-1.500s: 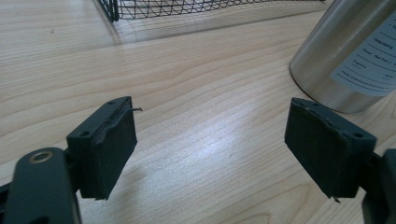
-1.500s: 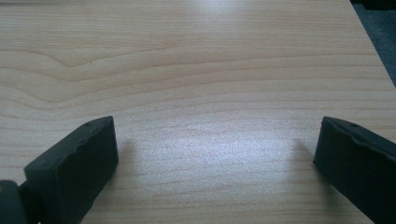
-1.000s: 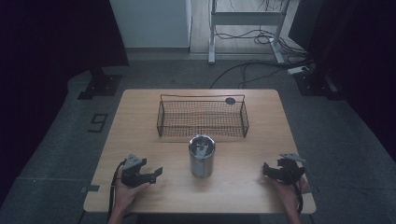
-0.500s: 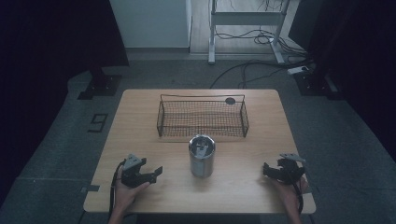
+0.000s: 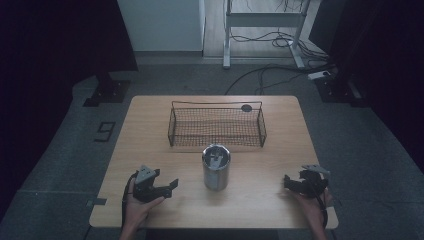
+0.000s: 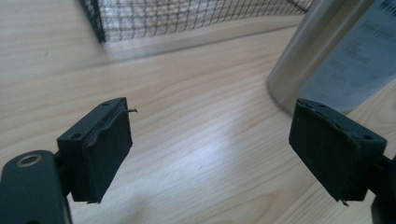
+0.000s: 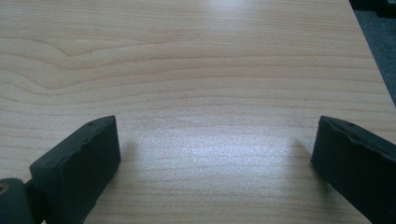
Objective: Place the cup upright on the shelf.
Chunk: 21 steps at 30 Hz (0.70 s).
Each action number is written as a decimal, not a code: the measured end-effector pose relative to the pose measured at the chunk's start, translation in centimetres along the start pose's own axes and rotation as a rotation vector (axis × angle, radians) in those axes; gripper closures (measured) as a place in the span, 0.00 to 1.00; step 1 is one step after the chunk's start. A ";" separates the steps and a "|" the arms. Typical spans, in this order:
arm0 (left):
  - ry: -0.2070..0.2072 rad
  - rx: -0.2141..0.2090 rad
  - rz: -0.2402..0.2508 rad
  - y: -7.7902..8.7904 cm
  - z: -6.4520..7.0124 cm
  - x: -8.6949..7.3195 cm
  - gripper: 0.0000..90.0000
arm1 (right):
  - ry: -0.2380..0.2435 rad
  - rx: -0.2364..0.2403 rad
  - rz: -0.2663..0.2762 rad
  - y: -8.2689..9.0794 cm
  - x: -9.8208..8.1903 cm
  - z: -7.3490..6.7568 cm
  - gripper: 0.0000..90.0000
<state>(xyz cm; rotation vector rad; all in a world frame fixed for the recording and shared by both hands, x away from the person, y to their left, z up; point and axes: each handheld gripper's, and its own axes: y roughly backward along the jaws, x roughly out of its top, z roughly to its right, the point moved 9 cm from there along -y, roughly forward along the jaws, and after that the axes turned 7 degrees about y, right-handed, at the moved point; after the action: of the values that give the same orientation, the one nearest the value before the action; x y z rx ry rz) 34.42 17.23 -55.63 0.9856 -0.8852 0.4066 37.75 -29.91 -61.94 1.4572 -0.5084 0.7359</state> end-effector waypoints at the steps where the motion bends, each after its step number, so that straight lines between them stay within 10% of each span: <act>1: -0.004 -0.008 0.003 0.0 0.3 0.3 0.15 | 0.000 0.000 0.000 0.0 0.0 0.0 0.01; 21: -0.050 -0.097 -0.020 -0.8 4.2 1.9 0.13 | -0.020 -0.027 0.005 0.1 -0.1 0.3 0.04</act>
<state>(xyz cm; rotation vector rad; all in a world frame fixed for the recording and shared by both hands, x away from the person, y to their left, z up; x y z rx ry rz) 34.18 13.12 -53.49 0.9177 -0.9309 0.3197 37.63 -30.19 -61.88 1.4401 -0.5359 0.7163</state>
